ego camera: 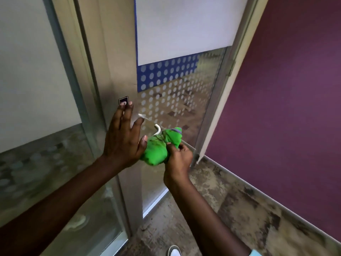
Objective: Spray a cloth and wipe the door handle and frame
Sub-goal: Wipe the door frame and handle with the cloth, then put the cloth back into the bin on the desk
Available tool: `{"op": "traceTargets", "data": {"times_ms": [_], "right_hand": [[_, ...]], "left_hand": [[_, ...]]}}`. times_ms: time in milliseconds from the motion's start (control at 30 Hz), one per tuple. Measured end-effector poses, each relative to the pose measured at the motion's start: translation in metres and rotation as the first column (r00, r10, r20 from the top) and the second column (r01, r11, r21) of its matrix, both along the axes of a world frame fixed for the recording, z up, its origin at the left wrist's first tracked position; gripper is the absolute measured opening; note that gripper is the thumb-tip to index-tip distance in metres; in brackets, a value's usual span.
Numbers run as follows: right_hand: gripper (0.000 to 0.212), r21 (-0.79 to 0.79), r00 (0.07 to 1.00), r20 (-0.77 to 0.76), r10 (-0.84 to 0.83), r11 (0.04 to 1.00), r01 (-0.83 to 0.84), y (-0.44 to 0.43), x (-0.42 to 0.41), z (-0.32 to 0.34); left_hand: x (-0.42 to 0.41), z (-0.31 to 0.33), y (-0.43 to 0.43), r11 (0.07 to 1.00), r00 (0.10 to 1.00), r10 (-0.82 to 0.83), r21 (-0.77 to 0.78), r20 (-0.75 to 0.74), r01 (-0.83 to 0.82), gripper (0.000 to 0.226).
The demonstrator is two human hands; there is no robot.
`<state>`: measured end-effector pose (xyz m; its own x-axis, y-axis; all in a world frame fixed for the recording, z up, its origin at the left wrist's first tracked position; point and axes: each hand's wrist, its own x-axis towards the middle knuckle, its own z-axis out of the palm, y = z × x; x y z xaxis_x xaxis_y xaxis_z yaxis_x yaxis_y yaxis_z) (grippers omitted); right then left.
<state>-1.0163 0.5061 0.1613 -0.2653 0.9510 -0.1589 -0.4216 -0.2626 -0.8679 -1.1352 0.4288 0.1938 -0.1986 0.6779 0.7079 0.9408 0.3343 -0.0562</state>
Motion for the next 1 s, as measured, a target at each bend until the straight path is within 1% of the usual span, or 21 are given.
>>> {"op": "traceTargets", "data": {"times_ms": [33, 133, 200, 267, 333, 400, 467, 567, 633, 833, 900, 1000], "right_hand": [[0.025, -0.053, 0.999, -0.044, -0.021, 0.998, 0.019, 0.002, 0.008, 0.004], [0.015, -0.123, 0.982, -0.173, -0.070, 0.991, 0.049, 0.008, 0.038, 0.018], [0.021, -0.125, 0.963, -0.247, -0.105, 0.989, 0.076, 0.012, 0.062, 0.027], [0.031, -0.108, 0.950, -0.284, -0.131, 0.989, 0.104, 0.015, 0.086, 0.032], [0.034, -0.065, 0.947, -0.275, -0.164, 0.986, 0.152, 0.019, 0.115, 0.035], [0.030, -0.017, 0.951, -0.220, -0.215, 0.976, 0.216, 0.025, 0.143, 0.036], [0.026, 0.011, 0.943, -0.156, -0.295, 0.954, 0.300, 0.032, 0.176, 0.036], [0.020, 0.052, 0.906, -0.074, -0.418, 0.905, 0.422, 0.037, 0.230, 0.036], [0.014, 0.070, 0.864, -0.039, -0.502, 0.861, 0.504, 0.036, 0.271, 0.034], [0.019, 0.096, 0.710, 0.015, -0.704, 0.708, 0.700, 0.009, 0.394, 0.029], [0.019, 0.089, 0.641, 0.048, -0.766, 0.642, 0.761, -0.007, 0.434, 0.029], [0.014, 0.089, 0.494, 0.102, -0.864, 0.502, 0.860, -0.031, 0.497, 0.022]], "left_hand": [[0.006, 0.001, 0.005, 1.000, 0.999, -0.028, -0.013, 0.020, 0.029, 0.053], [0.030, 0.005, 0.023, 0.989, 0.987, -0.136, -0.045, 0.084, 0.140, 0.058], [0.053, 0.007, 0.038, 0.974, 0.970, -0.213, -0.055, 0.113, 0.221, 0.059], [0.078, 0.010, 0.053, 0.954, 0.951, -0.286, -0.059, 0.118, 0.295, 0.060], [0.107, 0.011, 0.069, 0.924, 0.924, -0.366, -0.073, 0.111, 0.375, 0.060], [0.136, 0.010, 0.085, 0.893, 0.894, -0.433, -0.082, 0.115, 0.443, 0.059], [0.169, 0.007, 0.101, 0.853, 0.854, -0.499, -0.088, 0.146, 0.514, 0.060], [0.220, 0.002, 0.120, 0.776, 0.776, -0.595, -0.104, 0.210, 0.623, 0.063], [0.260, 0.000, 0.130, 0.705, 0.706, -0.667, -0.104, 0.239, 0.701, 0.064], [0.383, -0.005, 0.140, 0.484, 0.506, -0.820, -0.150, 0.266, 0.862, 0.065], [0.426, -0.005, 0.136, 0.408, 0.445, -0.853, -0.183, 0.272, 0.894, 0.068], [0.498, -0.007, 0.122, 0.294, 0.350, -0.897, -0.228, 0.269, 0.928, 0.071]]}}
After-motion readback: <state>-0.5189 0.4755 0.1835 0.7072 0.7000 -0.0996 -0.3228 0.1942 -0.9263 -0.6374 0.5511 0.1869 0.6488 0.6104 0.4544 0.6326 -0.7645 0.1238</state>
